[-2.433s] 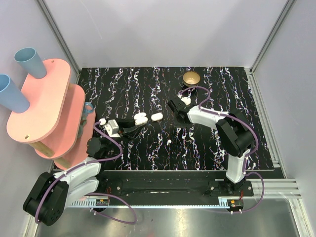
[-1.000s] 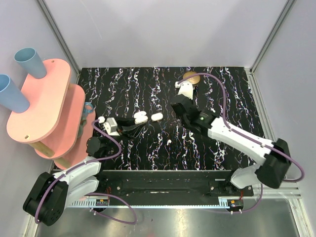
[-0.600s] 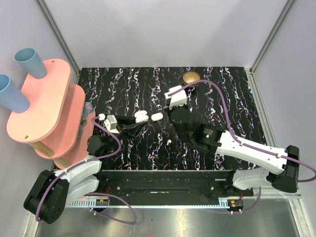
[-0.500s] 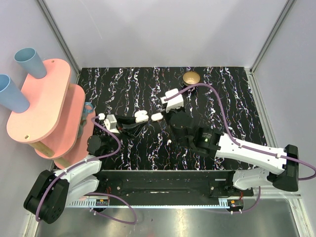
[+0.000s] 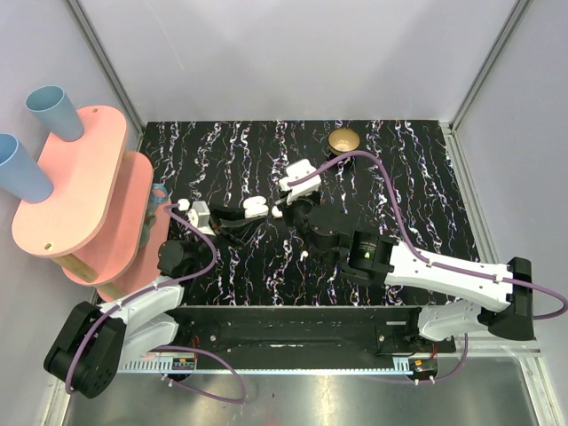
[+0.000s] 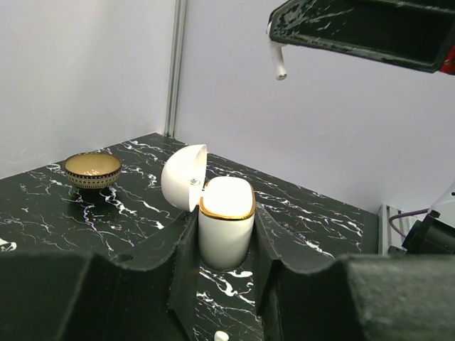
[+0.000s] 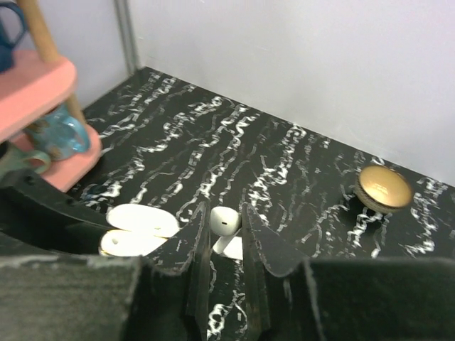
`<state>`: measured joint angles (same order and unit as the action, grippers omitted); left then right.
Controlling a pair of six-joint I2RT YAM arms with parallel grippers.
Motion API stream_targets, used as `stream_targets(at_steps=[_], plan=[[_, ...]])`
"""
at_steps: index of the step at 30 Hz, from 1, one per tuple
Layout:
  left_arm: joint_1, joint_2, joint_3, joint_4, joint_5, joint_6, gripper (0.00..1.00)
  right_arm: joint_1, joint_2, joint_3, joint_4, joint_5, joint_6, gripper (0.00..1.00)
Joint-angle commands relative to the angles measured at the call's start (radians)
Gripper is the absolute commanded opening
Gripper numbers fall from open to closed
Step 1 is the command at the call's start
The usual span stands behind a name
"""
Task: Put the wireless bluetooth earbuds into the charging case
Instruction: Insert the right earbud into the right side groove of the charging case.
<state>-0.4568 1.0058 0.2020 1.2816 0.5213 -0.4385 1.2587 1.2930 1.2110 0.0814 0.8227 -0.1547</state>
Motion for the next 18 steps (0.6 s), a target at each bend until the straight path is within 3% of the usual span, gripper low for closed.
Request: stream_targets(at_steps=[1,7,18], plan=[[0.003,0.002,0.043,0.383,-0.033,-0.022,0.0,0.008,0.003,0.059,0.012,-0.128,0.076,0.0],[0.003,-0.006,0.037,0.383,-0.052,-0.028,0.0,0.011,0.032,0.059,0.009,-0.175,0.066,0.0],[0.0,-0.021,0.03,0.383,-0.079,-0.022,0.0,0.045,0.117,0.058,0.087,-0.045,-0.028,0.0]])
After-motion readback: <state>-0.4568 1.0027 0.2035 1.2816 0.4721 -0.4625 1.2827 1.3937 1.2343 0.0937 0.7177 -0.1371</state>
